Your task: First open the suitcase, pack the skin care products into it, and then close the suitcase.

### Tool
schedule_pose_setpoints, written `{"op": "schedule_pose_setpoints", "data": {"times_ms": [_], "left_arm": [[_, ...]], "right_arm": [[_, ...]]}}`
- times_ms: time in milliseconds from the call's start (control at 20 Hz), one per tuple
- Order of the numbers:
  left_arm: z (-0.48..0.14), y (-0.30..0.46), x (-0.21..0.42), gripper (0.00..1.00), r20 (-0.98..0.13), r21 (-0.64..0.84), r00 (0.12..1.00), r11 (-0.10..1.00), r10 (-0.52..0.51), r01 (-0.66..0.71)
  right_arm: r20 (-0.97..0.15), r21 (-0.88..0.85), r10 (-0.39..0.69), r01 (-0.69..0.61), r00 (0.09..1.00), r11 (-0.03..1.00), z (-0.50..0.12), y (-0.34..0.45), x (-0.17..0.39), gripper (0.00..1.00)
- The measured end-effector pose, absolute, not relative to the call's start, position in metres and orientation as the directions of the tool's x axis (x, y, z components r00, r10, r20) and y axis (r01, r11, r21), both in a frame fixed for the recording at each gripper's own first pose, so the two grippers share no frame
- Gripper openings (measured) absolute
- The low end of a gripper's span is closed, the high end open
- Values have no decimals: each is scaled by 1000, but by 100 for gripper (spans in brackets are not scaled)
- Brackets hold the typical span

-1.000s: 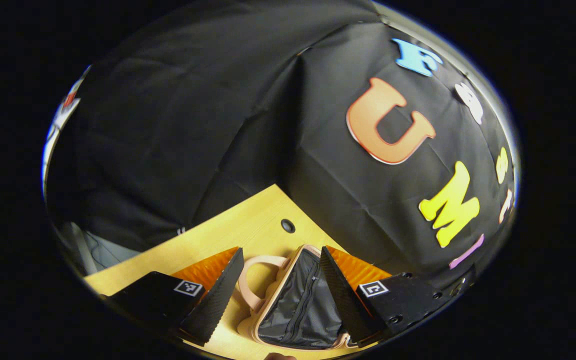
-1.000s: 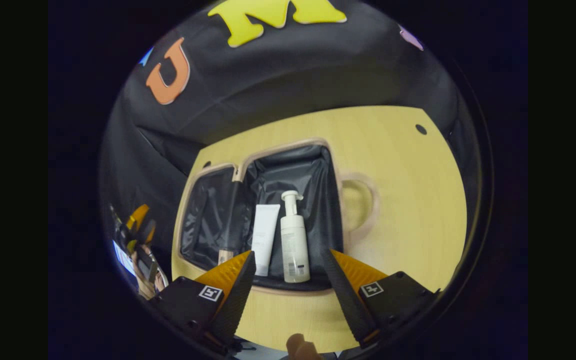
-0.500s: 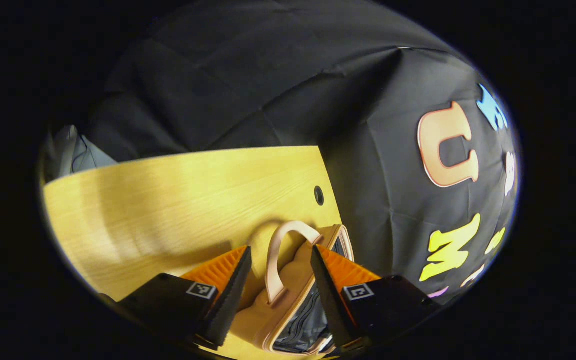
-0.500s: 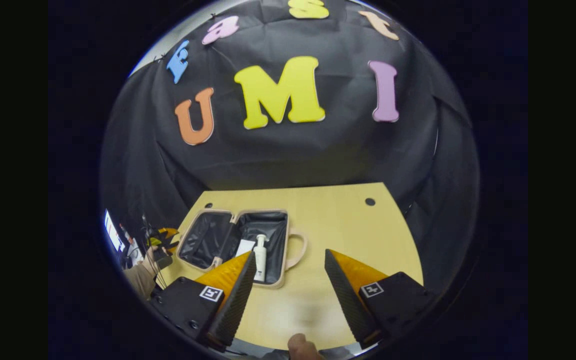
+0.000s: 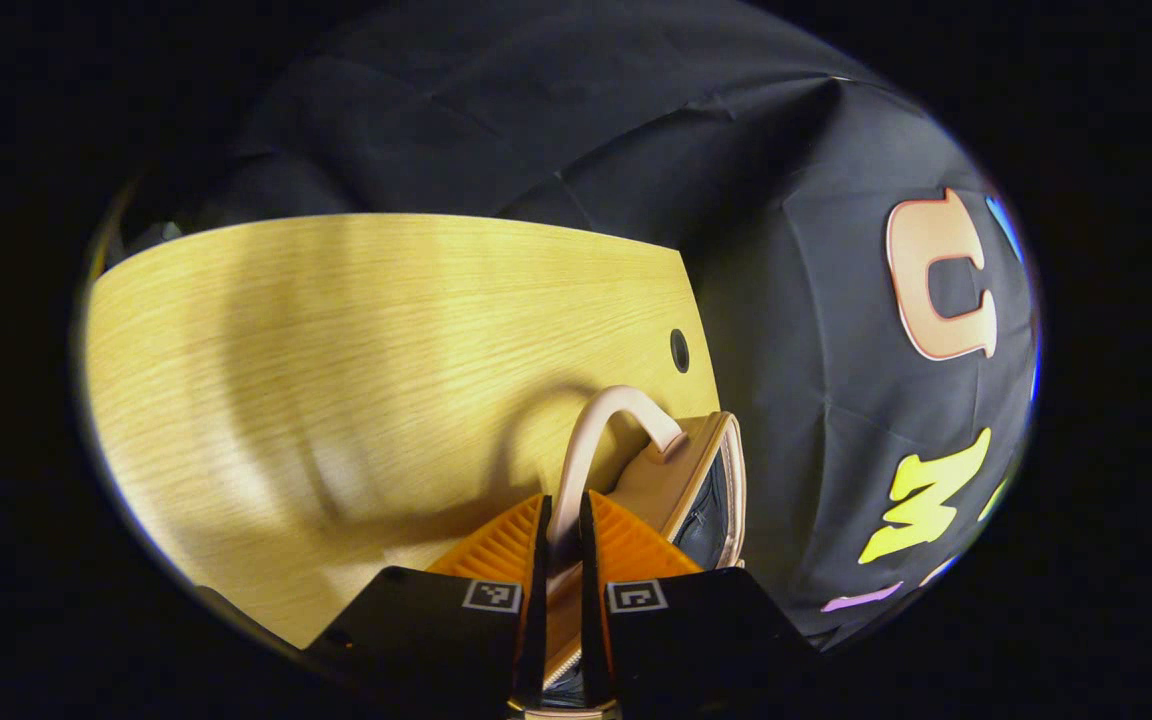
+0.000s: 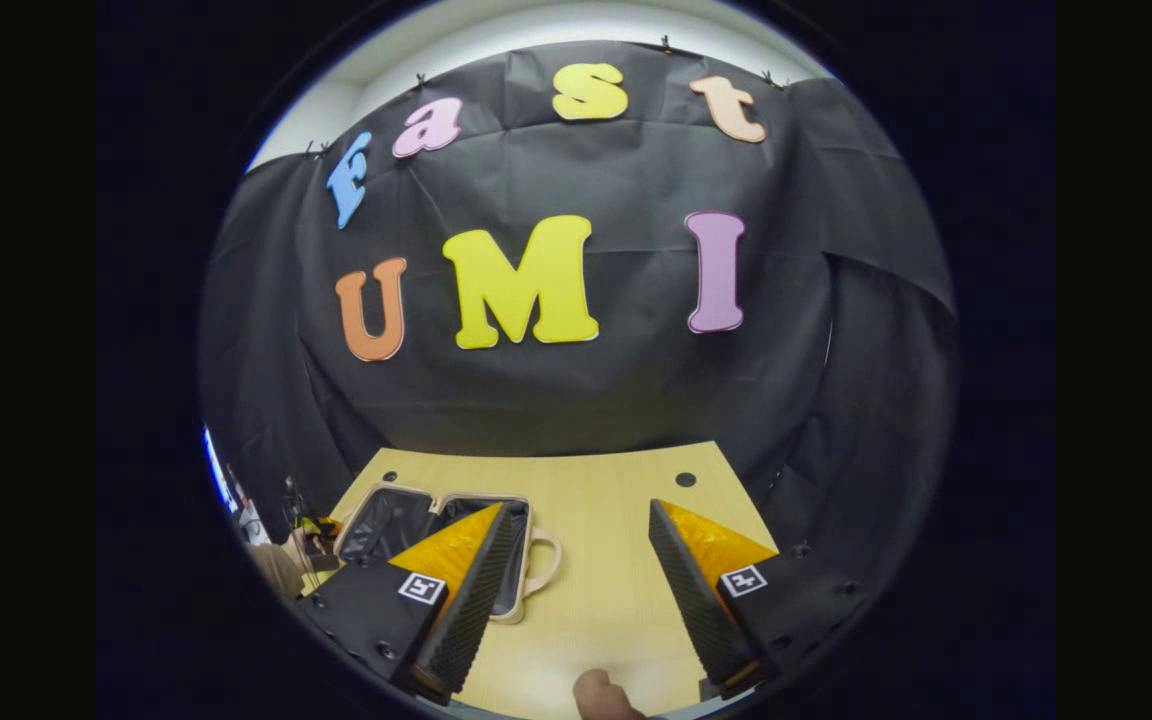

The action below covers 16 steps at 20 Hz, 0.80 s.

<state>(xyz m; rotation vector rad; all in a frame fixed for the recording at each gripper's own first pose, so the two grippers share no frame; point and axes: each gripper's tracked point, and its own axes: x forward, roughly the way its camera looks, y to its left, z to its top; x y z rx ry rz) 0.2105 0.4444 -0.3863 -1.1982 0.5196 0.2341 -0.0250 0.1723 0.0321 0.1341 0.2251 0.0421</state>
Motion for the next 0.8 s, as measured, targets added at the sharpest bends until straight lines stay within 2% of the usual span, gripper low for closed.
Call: {"op": "schedule_pose_setpoints", "data": {"times_ms": [250, 400, 550, 800], "left_arm": [[-354, 450, 206, 10, -456, -804, 890, 444, -30, -397], [-325, 446, 200, 6, -408, -780, 913, 522, -7, -345], [-304, 444, 194, 4, -394, -688, 918, 650, 39, -322], [-250, 425, 181, 3, -316, -549, 942, 788, 111, -277]], "right_arm": [[-182, 169, 92, -61, 979, 984, 59, 174, -10, 81], [-156, 129, 120, -100, 980, 987, 68, 181, -6, 81], [-137, 58, 134, -127, 981, 990, 70, 187, -7, 81], [-101, -29, 174, -178, 980, 984, 81, 195, -13, 81]]}}
